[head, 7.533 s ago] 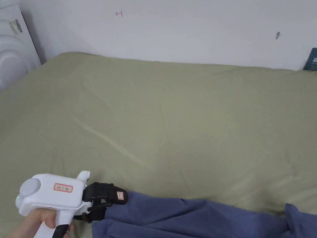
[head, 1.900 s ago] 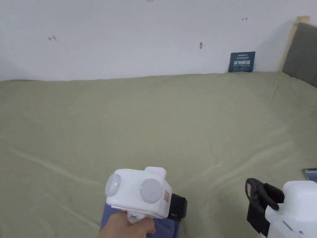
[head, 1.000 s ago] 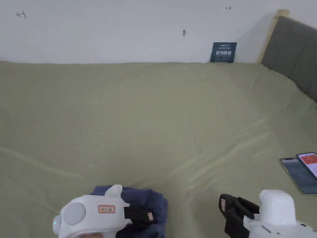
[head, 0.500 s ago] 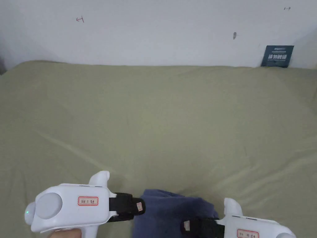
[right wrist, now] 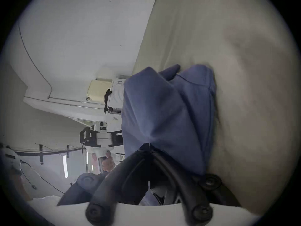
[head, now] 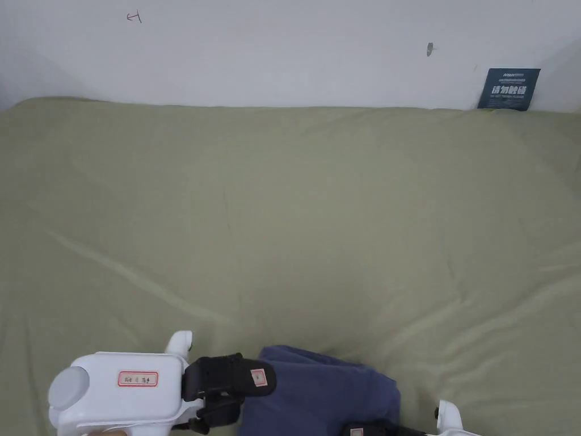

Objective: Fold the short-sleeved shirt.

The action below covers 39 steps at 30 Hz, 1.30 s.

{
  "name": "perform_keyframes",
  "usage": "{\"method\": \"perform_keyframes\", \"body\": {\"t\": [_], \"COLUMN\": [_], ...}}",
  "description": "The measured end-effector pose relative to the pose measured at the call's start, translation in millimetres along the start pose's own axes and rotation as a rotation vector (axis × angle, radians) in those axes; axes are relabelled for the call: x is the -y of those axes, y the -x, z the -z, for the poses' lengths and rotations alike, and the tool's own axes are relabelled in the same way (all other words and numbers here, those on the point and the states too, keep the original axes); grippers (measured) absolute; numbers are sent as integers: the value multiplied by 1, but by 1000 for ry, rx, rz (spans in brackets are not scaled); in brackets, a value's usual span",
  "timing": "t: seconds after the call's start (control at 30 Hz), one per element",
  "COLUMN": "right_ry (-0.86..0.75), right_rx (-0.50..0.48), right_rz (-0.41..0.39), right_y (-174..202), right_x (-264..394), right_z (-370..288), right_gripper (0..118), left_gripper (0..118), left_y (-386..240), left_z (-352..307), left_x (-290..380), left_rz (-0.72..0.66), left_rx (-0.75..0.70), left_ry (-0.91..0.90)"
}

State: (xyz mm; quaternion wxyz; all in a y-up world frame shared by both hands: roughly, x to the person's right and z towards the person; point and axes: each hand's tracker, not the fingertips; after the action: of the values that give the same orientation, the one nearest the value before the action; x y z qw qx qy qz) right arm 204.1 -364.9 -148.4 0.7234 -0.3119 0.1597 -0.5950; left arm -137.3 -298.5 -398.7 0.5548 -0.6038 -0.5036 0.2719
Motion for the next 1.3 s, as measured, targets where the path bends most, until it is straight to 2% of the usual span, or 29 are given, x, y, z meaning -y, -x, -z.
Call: {"method": "perform_keyframes", "body": {"t": [0.13,0.23,0.3,0.33,0.37,0.4,0.43,0.5,0.63,0.73,0.93,1.03,1.1,1.3], "right_ry": [-4,-4,-5,-5,-2,3,1,-4,-9,-13,-59,-68,-72,-97], "right_rx": [-5,-5,6,6,3,6,15,11,10,30,69,109,111,126], "right_rz": [9,18,8,7,7,4,-4,6,12,2,-89,-170,-189,-225], "right_y": [1,-1,3,3,3,3,3,3,3,11,46,62,71,89], "right_x": [1,0,0,0,-1,-1,-1,-1,0,-1,-1,-6,-10,-18], "right_z": [1,1,0,0,1,3,3,2,2,1,-18,-29,-33,-29], "right_gripper": [1,1,1,1,1,1,1,1,1,1,1,1,1,1], "left_gripper": [118,118,118,111,95,67,38,38,26,24,21,21,21,20], "left_y": [14,19,21,23,28,34,34,32,32,28,15,14,15,31], "left_z": [32,17,2,-3,-5,-4,-1,4,3,1,-22,-55,-88,-204], "left_x": [-2,-6,-4,-3,-2,1,3,4,7,8,4,-6,-14,-37], "left_rz": [20,-2,66,103,97,46,6,38,40,37,56,60,79,24], "left_rx": [-1,54,-104,-185,-165,-81,-61,-76,-91,-98,-162,-186,-242,-374], "left_ry": [27,19,-2,-15,-27,-9,-14,-17,-30,-42,-68,-78,-97,-245]}}
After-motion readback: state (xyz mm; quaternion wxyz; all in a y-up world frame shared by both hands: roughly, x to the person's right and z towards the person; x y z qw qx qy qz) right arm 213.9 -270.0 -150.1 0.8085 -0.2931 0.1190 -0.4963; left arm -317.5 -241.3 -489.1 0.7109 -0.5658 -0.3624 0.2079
